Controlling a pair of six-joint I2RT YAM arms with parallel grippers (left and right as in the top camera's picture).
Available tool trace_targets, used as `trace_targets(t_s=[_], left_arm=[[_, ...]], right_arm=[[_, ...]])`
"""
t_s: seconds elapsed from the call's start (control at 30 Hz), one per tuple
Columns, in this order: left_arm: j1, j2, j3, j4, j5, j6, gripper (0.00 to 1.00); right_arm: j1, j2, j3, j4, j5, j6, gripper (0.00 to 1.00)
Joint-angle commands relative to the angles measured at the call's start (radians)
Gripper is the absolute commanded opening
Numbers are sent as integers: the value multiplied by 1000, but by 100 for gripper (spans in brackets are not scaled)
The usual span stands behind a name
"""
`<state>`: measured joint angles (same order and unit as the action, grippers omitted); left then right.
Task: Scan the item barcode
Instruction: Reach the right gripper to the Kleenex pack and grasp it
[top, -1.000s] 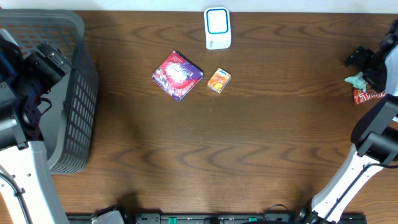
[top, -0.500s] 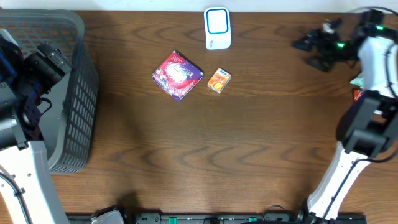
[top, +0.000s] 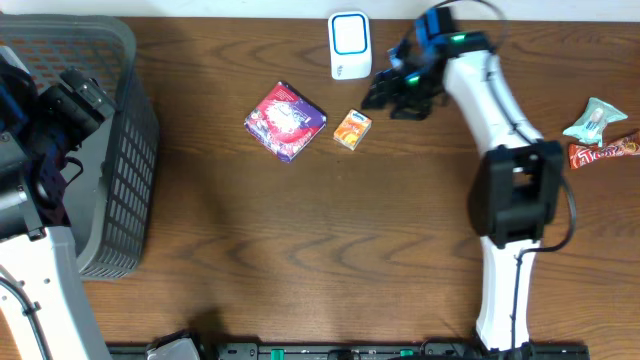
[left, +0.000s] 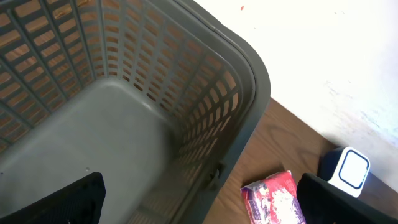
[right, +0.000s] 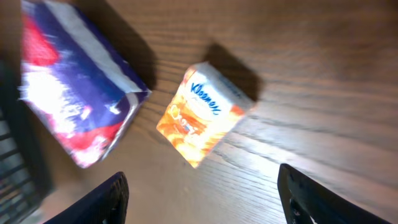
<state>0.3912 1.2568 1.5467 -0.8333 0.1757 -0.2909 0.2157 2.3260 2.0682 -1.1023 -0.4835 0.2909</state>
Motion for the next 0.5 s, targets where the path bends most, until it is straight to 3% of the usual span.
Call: trace_targets(t_s=[0.0, 0.13, 0.27, 0.47], left_arm=[[3, 4, 6, 0, -12, -2, 98], [3, 4, 6, 0, -12, -2, 98], [3, 4, 6, 0, -12, -2, 98], [3, 4, 6, 0, -12, -2, 98]], right_arm=[[61, 16, -3, 2, 178, 114, 72], [93, 16, -13, -6, 241, 182, 63], [82, 16, -61, -6, 241, 285, 62], [78, 16, -155, 87, 106, 295, 59]])
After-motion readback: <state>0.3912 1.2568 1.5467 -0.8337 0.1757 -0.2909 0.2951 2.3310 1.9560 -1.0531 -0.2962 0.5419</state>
